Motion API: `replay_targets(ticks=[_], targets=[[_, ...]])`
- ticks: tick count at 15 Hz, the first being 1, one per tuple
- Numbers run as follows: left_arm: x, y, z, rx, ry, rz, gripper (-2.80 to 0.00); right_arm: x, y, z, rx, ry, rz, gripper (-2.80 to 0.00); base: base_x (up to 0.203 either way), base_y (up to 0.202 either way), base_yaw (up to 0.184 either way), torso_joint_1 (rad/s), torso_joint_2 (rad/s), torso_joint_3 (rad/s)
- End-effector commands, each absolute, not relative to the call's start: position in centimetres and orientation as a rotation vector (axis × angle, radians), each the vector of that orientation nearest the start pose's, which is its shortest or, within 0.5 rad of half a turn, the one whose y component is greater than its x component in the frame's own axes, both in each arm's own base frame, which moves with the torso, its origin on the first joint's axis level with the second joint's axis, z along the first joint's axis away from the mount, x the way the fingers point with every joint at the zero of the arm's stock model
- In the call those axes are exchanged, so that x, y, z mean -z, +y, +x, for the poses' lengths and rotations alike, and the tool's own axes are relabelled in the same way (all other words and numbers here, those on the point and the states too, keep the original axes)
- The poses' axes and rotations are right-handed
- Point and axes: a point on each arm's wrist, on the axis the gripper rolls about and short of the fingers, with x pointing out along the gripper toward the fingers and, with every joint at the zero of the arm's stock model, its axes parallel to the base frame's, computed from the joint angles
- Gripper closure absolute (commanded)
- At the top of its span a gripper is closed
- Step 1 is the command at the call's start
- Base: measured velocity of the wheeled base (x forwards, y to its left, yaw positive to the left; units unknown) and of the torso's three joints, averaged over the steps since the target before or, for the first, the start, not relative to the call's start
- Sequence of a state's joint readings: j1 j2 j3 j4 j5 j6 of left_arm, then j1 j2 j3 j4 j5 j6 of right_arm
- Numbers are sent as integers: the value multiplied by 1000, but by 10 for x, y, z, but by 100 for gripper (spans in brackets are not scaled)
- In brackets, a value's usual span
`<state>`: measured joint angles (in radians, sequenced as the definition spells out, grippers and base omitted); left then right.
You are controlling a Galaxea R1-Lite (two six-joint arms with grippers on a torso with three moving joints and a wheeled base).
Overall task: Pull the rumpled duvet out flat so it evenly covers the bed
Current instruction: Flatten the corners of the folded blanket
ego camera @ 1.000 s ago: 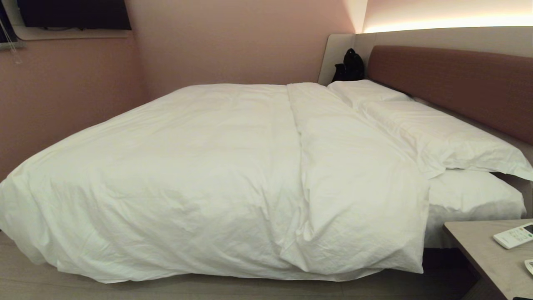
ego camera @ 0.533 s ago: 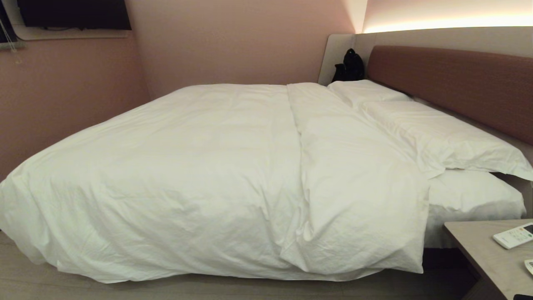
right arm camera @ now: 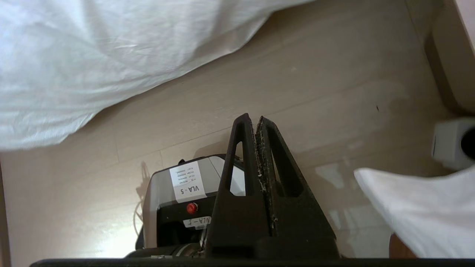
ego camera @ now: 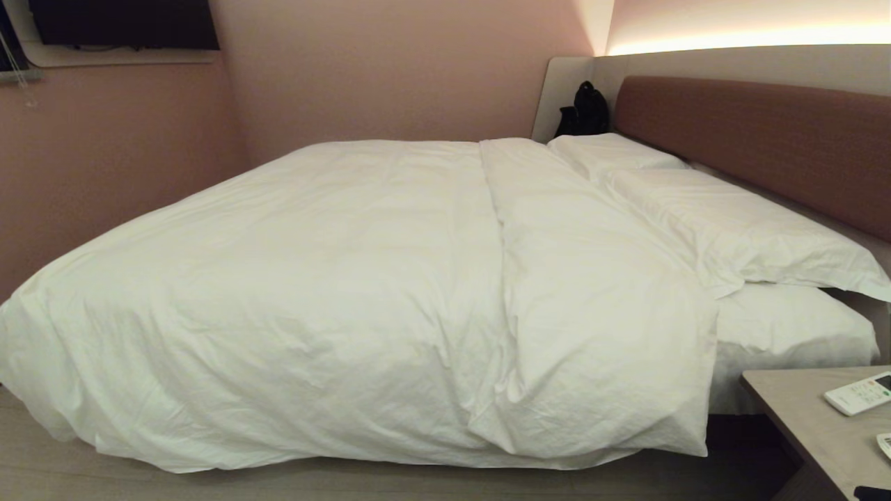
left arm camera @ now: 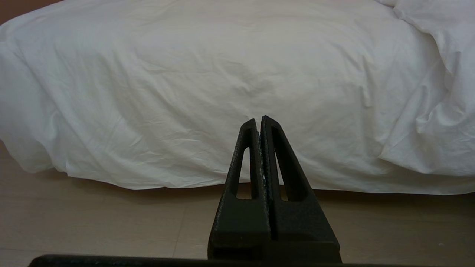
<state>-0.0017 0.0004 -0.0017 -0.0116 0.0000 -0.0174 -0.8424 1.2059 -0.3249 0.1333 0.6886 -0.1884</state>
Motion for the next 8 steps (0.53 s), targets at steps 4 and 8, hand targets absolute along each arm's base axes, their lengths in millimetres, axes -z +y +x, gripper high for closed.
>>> replay_targets(ticks=[4,8], targets=[[-77,0,-23,2,-14,-18,0,-115,-97,111,-100,698,401,0,0,0,0,0,0,0],[-77,0,-23,2,-14,-18,0,-104,-136,150,-182,729,323,0,0,0,0,0,0,0]])
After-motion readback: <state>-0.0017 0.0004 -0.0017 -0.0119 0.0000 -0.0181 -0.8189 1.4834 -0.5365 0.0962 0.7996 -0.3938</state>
